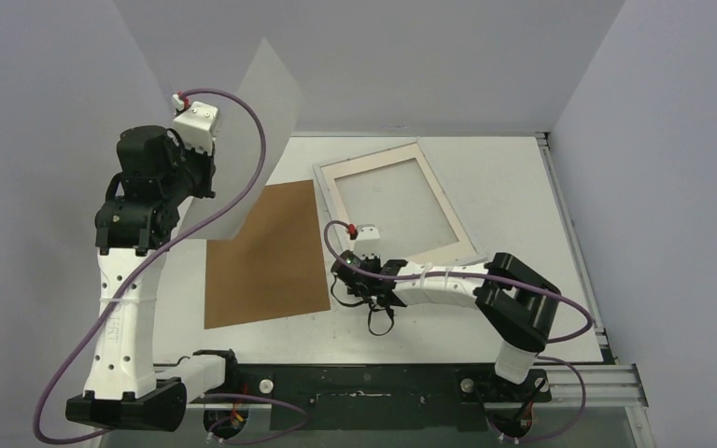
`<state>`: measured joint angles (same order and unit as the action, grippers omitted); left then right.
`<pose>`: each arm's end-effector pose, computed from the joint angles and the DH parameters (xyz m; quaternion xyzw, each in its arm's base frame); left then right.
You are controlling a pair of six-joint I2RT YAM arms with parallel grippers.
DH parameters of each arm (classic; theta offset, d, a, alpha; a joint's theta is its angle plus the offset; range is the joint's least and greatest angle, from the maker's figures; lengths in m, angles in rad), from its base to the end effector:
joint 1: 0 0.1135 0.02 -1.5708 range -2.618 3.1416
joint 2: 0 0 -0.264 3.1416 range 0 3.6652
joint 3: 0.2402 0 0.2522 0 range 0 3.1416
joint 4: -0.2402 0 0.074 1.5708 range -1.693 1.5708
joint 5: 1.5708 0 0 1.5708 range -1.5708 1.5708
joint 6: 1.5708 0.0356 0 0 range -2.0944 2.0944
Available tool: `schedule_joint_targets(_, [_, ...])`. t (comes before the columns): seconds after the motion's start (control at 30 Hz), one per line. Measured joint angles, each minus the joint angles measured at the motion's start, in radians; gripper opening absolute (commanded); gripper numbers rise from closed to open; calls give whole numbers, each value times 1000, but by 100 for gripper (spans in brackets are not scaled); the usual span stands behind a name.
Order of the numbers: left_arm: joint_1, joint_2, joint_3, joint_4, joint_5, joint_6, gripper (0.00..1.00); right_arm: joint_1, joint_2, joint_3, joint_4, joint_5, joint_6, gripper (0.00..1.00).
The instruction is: Put the photo into the frame
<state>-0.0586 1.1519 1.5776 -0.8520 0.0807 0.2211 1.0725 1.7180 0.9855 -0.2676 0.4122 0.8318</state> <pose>0.2101 -0.0152 0.4652 0.1387 0.8288 0.0101 0.5421 0.1743 0.2906 0.1657 -0.0556 0.9394 0.1106 0.3198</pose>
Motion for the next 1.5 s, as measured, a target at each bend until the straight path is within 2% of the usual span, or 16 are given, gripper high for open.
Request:
schedule_joint_targets(0.1, [9, -11, 0, -9, 6, 0, 0, 11, 63, 74, 7, -5, 29, 27])
schedule_joint_targets(0.17, [12, -17, 0, -15, 8, 0, 0, 21, 112, 134, 18, -18, 48, 35])
schedule_joint_targets(0.3, [18, -23, 0, -22, 19, 0, 0, 35, 180, 252, 11, -40, 71, 67])
schedule_joint_targets(0.5, [28, -35, -11, -16, 65, -8, 0, 27, 112, 289, 5, -43, 58, 98])
schedule_joint_targets(0.57, [33, -43, -13, -14, 92, -21, 0, 8, 43, 267, 5, -49, 32, 91])
schedule_joint_targets(0.77, [93, -51, -13, 67, 231, -113, 0, -120, -171, 193, 106, -152, -64, 90])
schedule_joint_targets(0.93, [174, -51, -18, 205, 399, -285, 0, -282, -344, 3, 382, -373, -114, 90])
schedule_joint_targets(1.07, [215, -52, -31, 299, 519, -408, 0, -392, -380, -111, 611, -542, -89, 90])
schedule_joint_targets(1.23, [222, -52, -34, 390, 665, -539, 0, -528, -230, -114, 999, -806, 66, 90])
schedule_joint_targets(1.37, [222, -54, -34, 420, 743, -602, 0, -592, 3, 28, 1270, -961, 245, 90])
schedule_joint_targets(1.5, [222, -56, -34, 416, 785, -622, 0, -611, 236, 193, 1526, -1025, 481, 90])
